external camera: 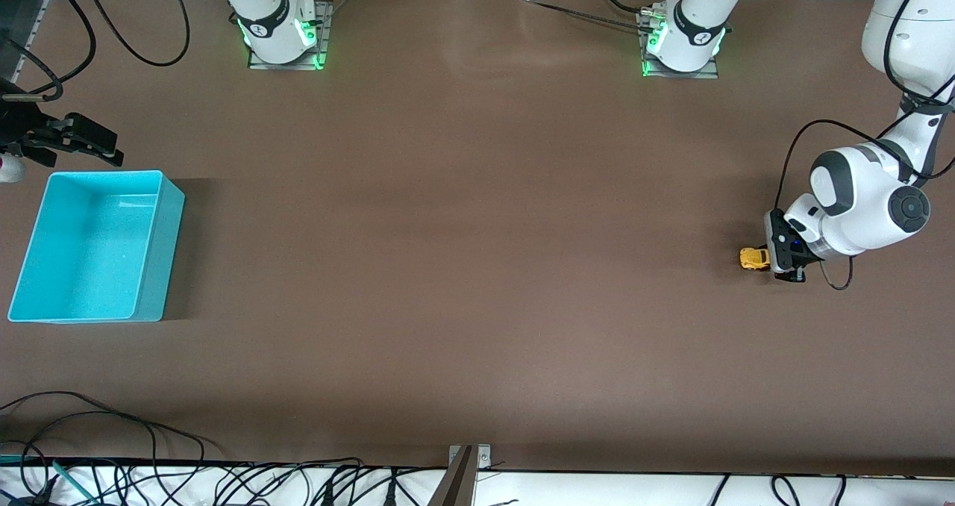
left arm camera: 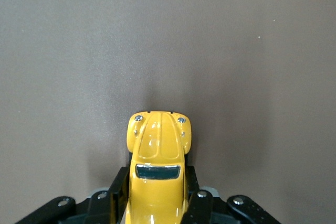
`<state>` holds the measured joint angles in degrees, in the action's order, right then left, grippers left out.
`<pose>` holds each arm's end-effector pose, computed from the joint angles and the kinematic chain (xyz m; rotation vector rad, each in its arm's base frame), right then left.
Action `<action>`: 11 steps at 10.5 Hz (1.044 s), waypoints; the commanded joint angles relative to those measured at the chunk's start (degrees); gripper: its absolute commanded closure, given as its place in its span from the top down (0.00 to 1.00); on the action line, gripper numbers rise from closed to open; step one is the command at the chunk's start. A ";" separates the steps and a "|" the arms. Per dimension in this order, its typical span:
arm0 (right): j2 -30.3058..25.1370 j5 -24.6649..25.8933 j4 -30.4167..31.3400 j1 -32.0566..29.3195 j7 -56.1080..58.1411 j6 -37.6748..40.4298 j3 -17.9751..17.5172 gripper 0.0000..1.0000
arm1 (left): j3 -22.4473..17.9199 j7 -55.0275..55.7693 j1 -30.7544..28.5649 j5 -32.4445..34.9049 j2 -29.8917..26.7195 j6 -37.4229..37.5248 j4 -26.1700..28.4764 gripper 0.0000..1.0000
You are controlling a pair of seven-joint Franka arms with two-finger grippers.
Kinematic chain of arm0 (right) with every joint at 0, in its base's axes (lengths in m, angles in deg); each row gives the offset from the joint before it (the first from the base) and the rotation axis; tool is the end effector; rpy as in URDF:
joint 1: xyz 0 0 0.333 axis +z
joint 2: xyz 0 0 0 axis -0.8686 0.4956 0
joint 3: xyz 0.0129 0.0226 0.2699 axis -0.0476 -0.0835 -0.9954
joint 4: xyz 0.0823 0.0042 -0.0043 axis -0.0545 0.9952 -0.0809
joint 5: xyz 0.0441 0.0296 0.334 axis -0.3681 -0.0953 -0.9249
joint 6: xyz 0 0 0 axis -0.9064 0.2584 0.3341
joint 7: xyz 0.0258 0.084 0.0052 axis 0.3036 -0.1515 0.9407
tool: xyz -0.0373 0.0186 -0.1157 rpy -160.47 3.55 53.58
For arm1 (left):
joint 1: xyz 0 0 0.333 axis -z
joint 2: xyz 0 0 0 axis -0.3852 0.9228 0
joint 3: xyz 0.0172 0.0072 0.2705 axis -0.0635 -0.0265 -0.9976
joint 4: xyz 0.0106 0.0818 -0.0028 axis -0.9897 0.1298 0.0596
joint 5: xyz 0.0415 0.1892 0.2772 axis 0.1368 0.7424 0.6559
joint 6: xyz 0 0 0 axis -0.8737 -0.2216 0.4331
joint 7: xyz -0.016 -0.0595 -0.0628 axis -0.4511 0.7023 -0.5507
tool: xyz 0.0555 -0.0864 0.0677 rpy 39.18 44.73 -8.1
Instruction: Wind up and store yellow beetle car
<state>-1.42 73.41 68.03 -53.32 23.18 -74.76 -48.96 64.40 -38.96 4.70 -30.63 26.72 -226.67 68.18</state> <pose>0.5154 -0.0088 0.5492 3.1380 0.0367 -0.0424 0.5277 0.1260 0.1721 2.1972 -2.1435 0.0062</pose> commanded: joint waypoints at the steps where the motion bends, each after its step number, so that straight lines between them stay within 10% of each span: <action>1: -0.49 -0.69 0.62 -0.21 -0.39 -0.47 -0.05 1.00 | 0.10 -1.58 -1.38 1.03 3.53 -0.68 -2.54 0.00; 2: -0.49 -0.69 0.62 -0.21 -0.39 -0.47 -0.05 1.00 | 0.10 -1.49 -1.38 1.11 3.53 -0.68 -2.54 0.00; 3: -0.49 -0.69 0.62 -0.21 -0.39 -0.47 -0.05 1.00 | 0.10 -1.49 -1.38 1.03 3.53 -0.68 -2.54 0.21; 4: -0.49 -0.69 0.62 -0.21 -0.39 -0.47 -0.05 1.00 | 0.18 -1.67 -1.47 1.11 3.53 -0.68 -2.71 0.99; 11: -0.49 -0.69 0.62 -0.21 -0.39 -0.47 -0.05 1.00 | 2.73 6.04 0.28 0.41 -2.36 25.47 -13.41 1.00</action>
<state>-1.42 73.41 68.03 -53.32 23.18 -74.76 -48.95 67.14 -36.15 4.20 -30.65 26.07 -206.84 57.29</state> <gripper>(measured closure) 0.000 0.000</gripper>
